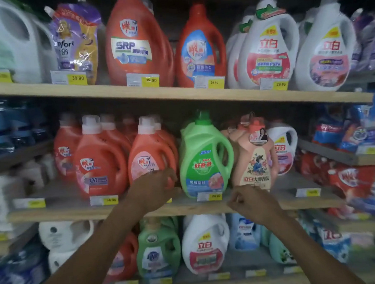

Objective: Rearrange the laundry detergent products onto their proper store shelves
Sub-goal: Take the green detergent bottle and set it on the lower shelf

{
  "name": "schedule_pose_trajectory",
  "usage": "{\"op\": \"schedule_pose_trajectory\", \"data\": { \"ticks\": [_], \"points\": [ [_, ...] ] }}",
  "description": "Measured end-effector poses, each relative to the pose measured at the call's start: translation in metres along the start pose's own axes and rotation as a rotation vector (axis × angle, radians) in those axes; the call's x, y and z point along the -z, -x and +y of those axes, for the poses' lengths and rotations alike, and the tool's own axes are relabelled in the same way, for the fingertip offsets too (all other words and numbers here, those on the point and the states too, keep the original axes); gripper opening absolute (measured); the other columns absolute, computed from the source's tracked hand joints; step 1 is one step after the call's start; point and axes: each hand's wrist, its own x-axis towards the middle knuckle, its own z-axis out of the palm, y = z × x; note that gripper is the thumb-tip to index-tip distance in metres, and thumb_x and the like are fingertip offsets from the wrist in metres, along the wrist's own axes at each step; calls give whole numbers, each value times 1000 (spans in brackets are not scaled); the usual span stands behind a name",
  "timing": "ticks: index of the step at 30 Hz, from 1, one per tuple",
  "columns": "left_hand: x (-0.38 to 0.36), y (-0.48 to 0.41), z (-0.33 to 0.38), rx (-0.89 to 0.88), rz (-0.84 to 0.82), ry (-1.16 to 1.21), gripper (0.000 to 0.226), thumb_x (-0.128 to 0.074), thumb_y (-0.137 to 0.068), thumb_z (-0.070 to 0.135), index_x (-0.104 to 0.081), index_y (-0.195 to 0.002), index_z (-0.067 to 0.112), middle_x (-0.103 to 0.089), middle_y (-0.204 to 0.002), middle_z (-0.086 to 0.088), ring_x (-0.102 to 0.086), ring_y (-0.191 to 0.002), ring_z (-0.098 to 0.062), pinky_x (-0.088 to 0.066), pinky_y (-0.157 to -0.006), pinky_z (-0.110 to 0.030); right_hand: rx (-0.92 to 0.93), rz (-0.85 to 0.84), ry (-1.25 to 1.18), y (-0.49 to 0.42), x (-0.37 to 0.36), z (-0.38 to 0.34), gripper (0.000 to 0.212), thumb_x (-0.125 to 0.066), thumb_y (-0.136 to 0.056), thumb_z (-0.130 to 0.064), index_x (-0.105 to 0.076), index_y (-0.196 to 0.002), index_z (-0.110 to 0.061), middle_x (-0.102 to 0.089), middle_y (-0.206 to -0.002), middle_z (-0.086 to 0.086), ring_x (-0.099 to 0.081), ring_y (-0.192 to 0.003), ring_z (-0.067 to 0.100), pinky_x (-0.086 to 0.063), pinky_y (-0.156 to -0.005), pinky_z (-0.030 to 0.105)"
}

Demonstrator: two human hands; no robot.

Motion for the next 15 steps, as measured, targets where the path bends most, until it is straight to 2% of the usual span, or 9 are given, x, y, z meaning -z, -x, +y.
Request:
{"op": "schedule_pose_trajectory", "data": {
  "ticks": [3, 7, 9, 12, 15],
  "points": [
    [15, 41, 9, 8, 109, -100, 29, -63, -89, 55, -62, -108, 33, -71, -109, 7, -68, -103, -22, -56, -86, -39, 11, 53, 11, 27, 9, -17, 17, -64, -98, -42, -71, -99, -27, -77, -103, -3, -70, -101, 23, -58, -86, 41],
    [25, 109, 16, 80, 208, -56, 24, -65, -91, 51, -65, -105, 31, -69, -104, 8, -67, -99, -20, -54, -78, -35, 7, 154, -120, 84, 0, -29, 15, -64, -99, -44, -63, -89, -33, -75, -93, -5, -70, -91, 25, -58, -78, 43],
    [24, 144, 22, 125, 271, -43, 24, -66, -91, 49, -65, -105, 29, -69, -103, 8, -65, -99, -22, -52, -76, -35, 18, 120, -122, 111, -9, -32, 15, -63, -100, -47, -63, -92, -34, -74, -93, -9, -70, -92, 23, -58, -78, 43],
    [16, 188, 32, 190, 232, -108, 28, -62, -93, 50, -64, -109, 27, -69, -105, 4, -63, -102, -26, -51, -80, -38, 55, 34, -93, 142, -26, -32, 14, -60, -102, -49, -64, -102, -36, -73, -101, -11, -68, -98, 21, -58, -81, 42],
    [14, 215, 45, 232, 175, -170, 31, -62, -93, 51, -63, -114, 27, -67, -109, 2, -60, -107, -29, -53, -79, -41, 105, 63, -86, 167, -37, -28, 16, -59, -99, -51, -65, -103, -37, -73, -104, -13, -68, -102, 20, -55, -79, 36]
  ]
}}
